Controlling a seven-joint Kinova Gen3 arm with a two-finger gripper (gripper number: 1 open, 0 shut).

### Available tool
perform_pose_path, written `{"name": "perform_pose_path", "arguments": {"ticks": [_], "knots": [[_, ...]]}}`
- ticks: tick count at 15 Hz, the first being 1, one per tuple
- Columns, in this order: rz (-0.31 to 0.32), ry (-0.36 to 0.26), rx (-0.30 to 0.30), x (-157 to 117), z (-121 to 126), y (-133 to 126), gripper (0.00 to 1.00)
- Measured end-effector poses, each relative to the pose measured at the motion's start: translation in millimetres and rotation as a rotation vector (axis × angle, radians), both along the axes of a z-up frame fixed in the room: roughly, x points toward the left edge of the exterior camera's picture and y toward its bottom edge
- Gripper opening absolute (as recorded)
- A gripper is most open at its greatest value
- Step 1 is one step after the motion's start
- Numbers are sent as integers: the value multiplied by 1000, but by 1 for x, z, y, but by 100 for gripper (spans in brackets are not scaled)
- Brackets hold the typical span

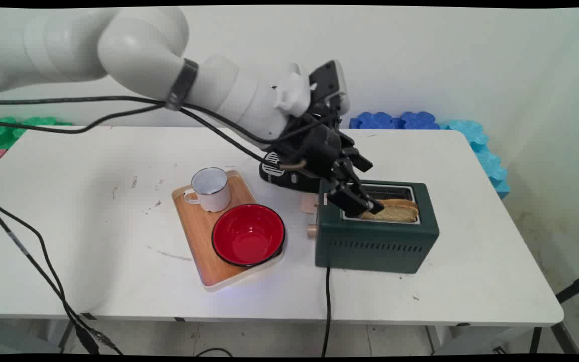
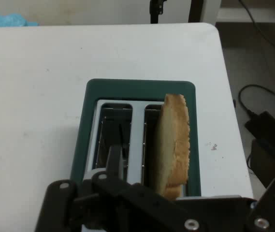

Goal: Press the toaster switch

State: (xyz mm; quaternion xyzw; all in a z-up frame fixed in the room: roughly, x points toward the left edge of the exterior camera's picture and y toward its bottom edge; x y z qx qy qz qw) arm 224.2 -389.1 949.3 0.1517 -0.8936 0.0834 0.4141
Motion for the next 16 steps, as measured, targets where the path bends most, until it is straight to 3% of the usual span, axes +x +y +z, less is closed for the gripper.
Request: {"name": "perform_pose_path", "arguments": {"ticks": [7,13,14,16], "knots": [[32,39,-19,54,19,16,100],[61,19,-32,95,-3,26,100],[61,13,-36,98,-8,27,0],[64,5,-42,103,-17,27,0]]}}
